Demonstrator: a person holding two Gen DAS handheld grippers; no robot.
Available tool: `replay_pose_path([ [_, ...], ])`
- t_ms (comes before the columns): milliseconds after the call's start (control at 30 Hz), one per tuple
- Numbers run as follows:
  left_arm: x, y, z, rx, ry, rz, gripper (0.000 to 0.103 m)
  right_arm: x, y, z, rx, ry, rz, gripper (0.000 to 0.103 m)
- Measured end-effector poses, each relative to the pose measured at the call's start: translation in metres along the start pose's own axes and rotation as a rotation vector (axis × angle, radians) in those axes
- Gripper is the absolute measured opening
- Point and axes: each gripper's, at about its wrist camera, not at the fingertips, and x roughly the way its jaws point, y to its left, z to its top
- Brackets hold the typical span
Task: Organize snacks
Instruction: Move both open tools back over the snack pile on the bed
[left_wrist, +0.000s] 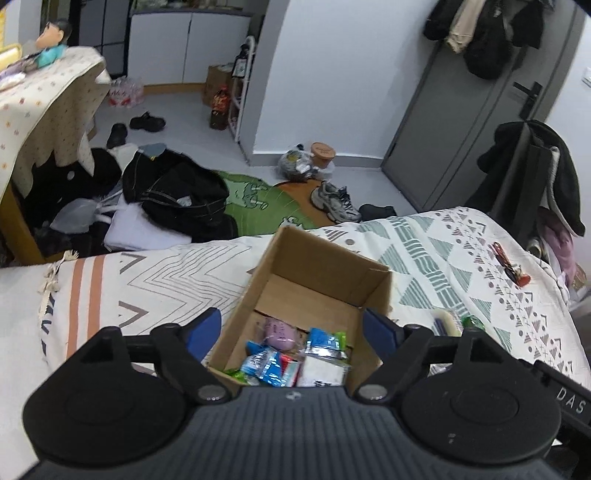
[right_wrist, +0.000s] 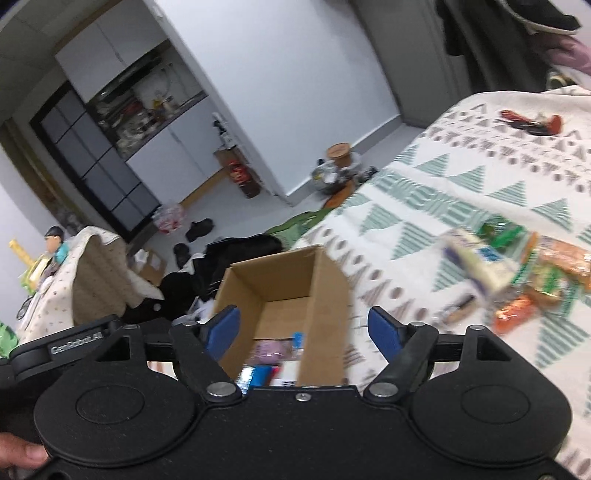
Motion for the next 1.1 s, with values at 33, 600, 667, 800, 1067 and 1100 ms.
replay_pose_path([
  [33,-0.002,-0.004,-0.002,0.008,-0.005,-0.005,0.083,-0.004,-0.004,0.001,0.006,-0.005,-0.010,0.076],
  [600,-0.033,-0.076,-0.025,0.076,-0.072,-0.040,0.086,-0.069,-0.068,0.014,0.079,-0.088,-0.137,0.096],
  [667,-0.036,-0.087,-0.027,0.088,-0.066,-0.049,0.086,-0.077,-0.076,0.016,0.083,-0.088,-0.141,0.098],
  [800,-0.040,-0.107,-0.033,0.089,-0.076,-0.068,0.087,-0.093,-0.090,0.020,0.057,-0.081,-0.126,0.099],
  [1067,-0.036,-0.144,-0.046,0.095,-0.048,-0.106,0.092,-0.109,-0.125,0.031,0.079,-0.107,-0.182,0.102],
  [1100,-0.035,-0.148,-0.047,0.097,-0.045,-0.106,0.092,-0.110,-0.128,0.033,0.079,-0.114,-0.186,0.102],
])
